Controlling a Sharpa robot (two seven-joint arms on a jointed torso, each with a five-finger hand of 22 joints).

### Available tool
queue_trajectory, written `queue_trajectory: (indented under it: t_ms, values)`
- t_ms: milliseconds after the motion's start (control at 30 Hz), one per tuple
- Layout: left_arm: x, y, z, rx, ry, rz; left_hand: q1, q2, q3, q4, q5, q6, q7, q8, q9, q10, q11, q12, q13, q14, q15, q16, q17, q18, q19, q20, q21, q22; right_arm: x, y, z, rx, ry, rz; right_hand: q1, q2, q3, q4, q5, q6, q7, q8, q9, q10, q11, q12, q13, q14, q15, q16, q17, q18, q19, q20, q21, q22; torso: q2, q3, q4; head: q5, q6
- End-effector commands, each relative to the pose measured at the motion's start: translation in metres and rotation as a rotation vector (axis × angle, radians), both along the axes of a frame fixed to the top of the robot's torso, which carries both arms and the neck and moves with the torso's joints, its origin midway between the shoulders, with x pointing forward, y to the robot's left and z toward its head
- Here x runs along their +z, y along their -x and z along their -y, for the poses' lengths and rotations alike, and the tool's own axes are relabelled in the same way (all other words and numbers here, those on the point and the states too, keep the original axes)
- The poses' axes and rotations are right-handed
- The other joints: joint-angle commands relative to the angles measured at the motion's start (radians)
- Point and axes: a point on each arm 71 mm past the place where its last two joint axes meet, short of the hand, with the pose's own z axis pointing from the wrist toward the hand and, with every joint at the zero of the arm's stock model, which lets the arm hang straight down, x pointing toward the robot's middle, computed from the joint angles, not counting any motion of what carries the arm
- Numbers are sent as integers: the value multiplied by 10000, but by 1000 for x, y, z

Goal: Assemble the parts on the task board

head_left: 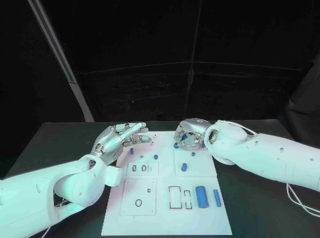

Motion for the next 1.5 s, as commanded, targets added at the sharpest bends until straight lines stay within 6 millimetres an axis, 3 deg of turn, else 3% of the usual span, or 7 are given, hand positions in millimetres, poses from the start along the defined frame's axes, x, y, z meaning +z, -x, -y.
queue_trajectory:
  t_ms: [33,733,933,1067,1267,1500]
  values:
    - [0,-1,0,-126,68,-57,85,-10,-6,-64,4,47,30,-47,-17,54,13,-64,-15,-58,39,-50,9,53,-26,4,-60,-14,-1,0,-3,87,400,-234,-46,-25,79,24,38,-68,8,-28,5,-59,0,-44,-5,189,43,79,56,-64,108,1,64,54,11,4,6,8,-44]
    - [1,0,-4,-115,31,-109,90,-5,-4,-74,5,41,35,-57,-19,49,20,-76,-17,-69,45,-66,10,52,-31,7,-68,-21,-6,-3,-8,32,813,-665,-33,123,389,148,-43,67,-4,-2,16,21,-17,-24,-6,151,38,789,642,-135,227,11,511,600,173,-7,29,-55,-95]
    - [1,-1,-4,-89,10,-118,90,-5,-4,-74,5,41,35,-57,-19,49,20,-76,-17,-69,45,-66,10,52,-31,7,-68,-21,-3,-4,-9,-31,538,-216,57,419,804,262,-437,313,-32,67,42,309,-74,30,9,143,-2,1171,970,-182,336,-13,778,948,202,-3,44,-49,-103]
    - [1,-1,-5,-82,3,-124,90,-5,-4,-74,5,41,35,-57,-19,49,20,-76,-17,-69,45,-66,10,52,-31,7,-68,-21,4,-3,-10,-5,-21,469,189,591,1190,297,-472,538,-42,130,65,574,-119,61,22,174,-40,1527,1304,-246,513,-52,1055,1338,195,-2,34,-34,-111]
    - [1,-1,-6,-55,-15,-135,94,0,-1,-80,5,39,37,-61,-20,47,22,-82,-18,-72,47,-74,11,51,-34,9,-72,-25,12,3,-11,100,-846,1038,227,524,1386,281,-479,637,-48,139,70,692,-146,46,23,147,-50,1647,1376,-265,546,-67,1167,1470,188,-14,34,-23,-86]
    - [1,-2,-7,-35,-28,-139,96,3,1,-84,5,38,38,-64,-20,46,23,-86,-18,-74,48,-78,12,51,-35,10,-75,-28,19,1,-15,-122,-1373,1259,86,371,1467,380,-481,625,-33,86,53,667,-126,-19,8,108,-35,1706,1367,-269,520,-57,1219,1511,206,-19,77,-33,-15]
